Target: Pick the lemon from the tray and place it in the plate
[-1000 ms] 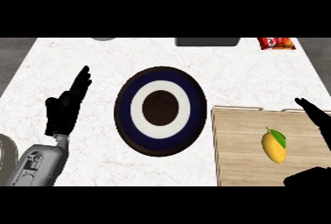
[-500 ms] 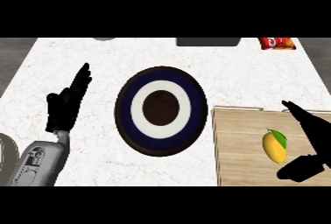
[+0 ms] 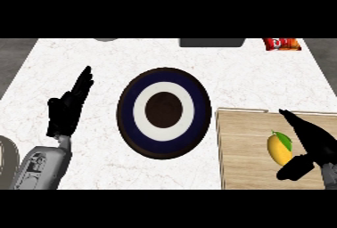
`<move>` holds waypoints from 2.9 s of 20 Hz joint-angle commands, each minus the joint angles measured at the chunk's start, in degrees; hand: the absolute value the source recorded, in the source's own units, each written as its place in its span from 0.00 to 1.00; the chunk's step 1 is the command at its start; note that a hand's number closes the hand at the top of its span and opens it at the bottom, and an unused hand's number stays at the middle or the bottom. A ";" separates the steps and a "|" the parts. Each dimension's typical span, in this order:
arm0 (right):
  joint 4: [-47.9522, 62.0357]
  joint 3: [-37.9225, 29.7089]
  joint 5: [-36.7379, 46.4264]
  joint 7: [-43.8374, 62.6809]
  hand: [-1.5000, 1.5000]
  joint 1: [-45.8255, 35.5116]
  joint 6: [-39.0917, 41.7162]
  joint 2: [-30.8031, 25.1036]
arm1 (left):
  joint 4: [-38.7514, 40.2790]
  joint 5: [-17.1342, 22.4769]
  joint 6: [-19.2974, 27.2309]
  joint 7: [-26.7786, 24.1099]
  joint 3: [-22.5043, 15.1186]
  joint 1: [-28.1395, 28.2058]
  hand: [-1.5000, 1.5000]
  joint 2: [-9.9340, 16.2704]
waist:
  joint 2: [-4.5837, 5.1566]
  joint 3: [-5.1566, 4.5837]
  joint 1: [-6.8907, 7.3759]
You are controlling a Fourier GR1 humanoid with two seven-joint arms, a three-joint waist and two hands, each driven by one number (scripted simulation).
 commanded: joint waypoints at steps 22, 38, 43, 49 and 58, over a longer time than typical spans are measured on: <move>13.67 -7.15 19.29 -16.02 1.00 -3.38 -6.26 11.70 | -1.20 -4.45 -2.28 0.59 2.66 1.02 0.50 -4.54 | 0.00 0.00 0.11; -14.58 -9.00 19.71 -25.77 1.00 17.74 -27.80 19.48 | -2.21 -4.41 -3.04 0.89 3.39 1.38 0.50 -4.75 | -0.21 -0.02 -1.03; -21.07 -4.87 20.63 -24.81 1.00 11.64 -25.77 21.42 | -4.10 -3.69 -4.48 2.67 4.90 0.39 0.50 -2.49 | -0.15 -0.03 -0.06; -17.99 -0.83 18.17 -15.70 1.00 -1.83 -17.23 26.37 | -1.36 -3.52 -5.81 1.00 5.31 0.28 0.50 -2.43 | 0.04 -0.04 0.40; 4.47 1.72 18.81 -11.67 1.00 -21.67 -21.89 35.10 | 1.21 -4.19 -5.86 -2.04 5.86 -0.01 0.50 -3.06 | 0.13 -0.03 0.52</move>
